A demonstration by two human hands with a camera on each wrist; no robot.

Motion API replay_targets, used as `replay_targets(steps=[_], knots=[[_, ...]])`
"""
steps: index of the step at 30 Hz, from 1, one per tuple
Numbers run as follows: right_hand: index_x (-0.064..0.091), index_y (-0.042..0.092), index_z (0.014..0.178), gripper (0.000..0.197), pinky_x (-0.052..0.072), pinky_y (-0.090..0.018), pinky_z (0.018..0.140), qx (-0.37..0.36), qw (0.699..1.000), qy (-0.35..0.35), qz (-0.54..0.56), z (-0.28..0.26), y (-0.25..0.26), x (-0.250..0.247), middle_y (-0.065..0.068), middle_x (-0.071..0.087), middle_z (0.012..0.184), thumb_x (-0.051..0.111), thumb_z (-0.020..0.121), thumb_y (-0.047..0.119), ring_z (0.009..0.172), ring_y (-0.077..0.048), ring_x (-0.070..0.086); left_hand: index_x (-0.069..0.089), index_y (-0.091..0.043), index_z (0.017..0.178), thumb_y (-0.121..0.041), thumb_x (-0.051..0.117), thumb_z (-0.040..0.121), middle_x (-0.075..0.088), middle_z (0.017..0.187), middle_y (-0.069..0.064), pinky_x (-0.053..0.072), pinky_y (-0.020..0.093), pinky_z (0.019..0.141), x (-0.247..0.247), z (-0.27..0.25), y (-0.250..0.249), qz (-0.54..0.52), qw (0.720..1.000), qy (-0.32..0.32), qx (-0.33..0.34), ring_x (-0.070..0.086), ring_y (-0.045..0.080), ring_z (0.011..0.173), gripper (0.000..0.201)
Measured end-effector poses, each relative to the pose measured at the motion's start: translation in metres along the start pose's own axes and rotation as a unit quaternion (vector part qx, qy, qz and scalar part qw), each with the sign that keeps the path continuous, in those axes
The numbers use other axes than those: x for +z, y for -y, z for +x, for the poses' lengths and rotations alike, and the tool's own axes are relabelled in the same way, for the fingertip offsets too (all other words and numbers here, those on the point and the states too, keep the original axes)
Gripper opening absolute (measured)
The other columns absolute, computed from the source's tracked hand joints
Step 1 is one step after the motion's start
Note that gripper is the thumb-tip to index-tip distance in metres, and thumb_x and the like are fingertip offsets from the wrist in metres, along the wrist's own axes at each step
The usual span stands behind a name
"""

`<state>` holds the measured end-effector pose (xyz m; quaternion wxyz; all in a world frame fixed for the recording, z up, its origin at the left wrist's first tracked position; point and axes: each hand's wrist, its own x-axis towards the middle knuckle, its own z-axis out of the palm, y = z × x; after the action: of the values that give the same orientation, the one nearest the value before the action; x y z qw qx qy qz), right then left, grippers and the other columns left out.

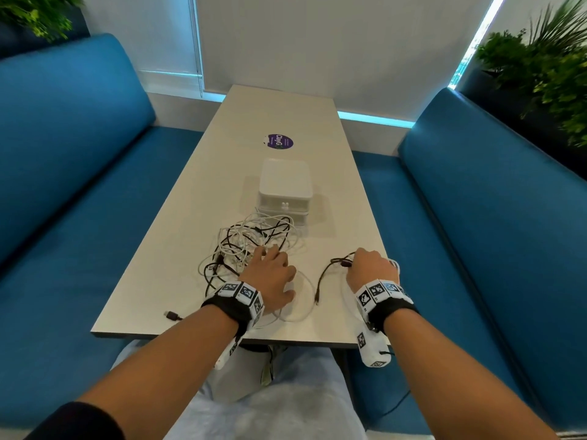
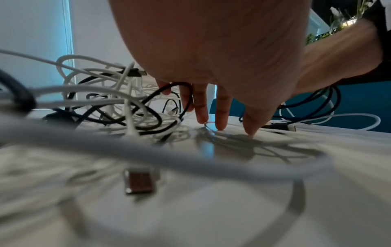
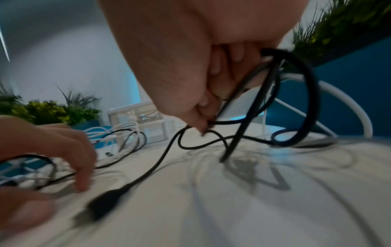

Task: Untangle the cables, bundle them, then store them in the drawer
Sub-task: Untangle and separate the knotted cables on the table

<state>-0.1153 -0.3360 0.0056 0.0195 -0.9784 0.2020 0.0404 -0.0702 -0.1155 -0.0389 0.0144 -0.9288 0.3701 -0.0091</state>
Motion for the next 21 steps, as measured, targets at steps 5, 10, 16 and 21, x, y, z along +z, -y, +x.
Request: replay_targets(steps=[5,10,16,21], knots=[[0.044,0.016,0.075,0.015,0.049,-0.036,0.076,0.075,0.997,0.006,0.002,0.003,-0.025,-0.004,-0.003,0.061,0.085,0.049,0.087,0.010,0.075,-0.025,0.057,0.062,-0.024,0.114,-0.050,0.050,0.086,0.050,0.121,-0.001,0.026,0.047,0.105,0.002,-0.003,0.011,-0.004,1.000,0.001,-0.023,0.037,0.024,0.119,0.040],[0.044,0.009,0.116,0.025,0.044,-0.036,0.074,0.032,0.998,-0.016,0.052,0.000,-0.016,0.002,-0.011,0.067,0.104,0.044,0.091,0.012,0.095,-0.033,0.065,0.062,-0.025,0.116,-0.038,0.053,0.089,0.048,0.122,-0.002,0.028,0.042,0.103,-0.002,-0.004,0.008,-0.047,0.998,-0.035,-0.019,0.039,0.022,0.117,0.031],[0.049,0.019,0.098,0.008,0.045,-0.033,0.067,-0.057,0.992,0.004,0.113,-0.011,0.008,0.013,-0.004,0.060,0.088,0.046,0.095,0.025,0.080,-0.028,0.059,0.065,-0.025,0.110,-0.011,0.050,0.094,0.052,0.121,-0.004,0.030,0.037,0.105,-0.019,0.000,0.015,-0.205,0.977,-0.041,-0.038,0.046,0.018,0.115,0.026],[0.064,0.015,0.107,0.023,0.052,-0.040,0.086,-0.111,0.971,0.072,0.200,-0.013,0.031,0.025,-0.009,0.068,0.106,0.047,0.098,0.029,0.099,-0.030,0.064,0.068,-0.019,0.100,-0.006,0.049,0.092,0.056,0.103,-0.005,0.048,0.033,0.089,-0.033,-0.005,0.031,-0.309,0.948,-0.047,-0.060,0.057,0.016,0.095,0.024]])
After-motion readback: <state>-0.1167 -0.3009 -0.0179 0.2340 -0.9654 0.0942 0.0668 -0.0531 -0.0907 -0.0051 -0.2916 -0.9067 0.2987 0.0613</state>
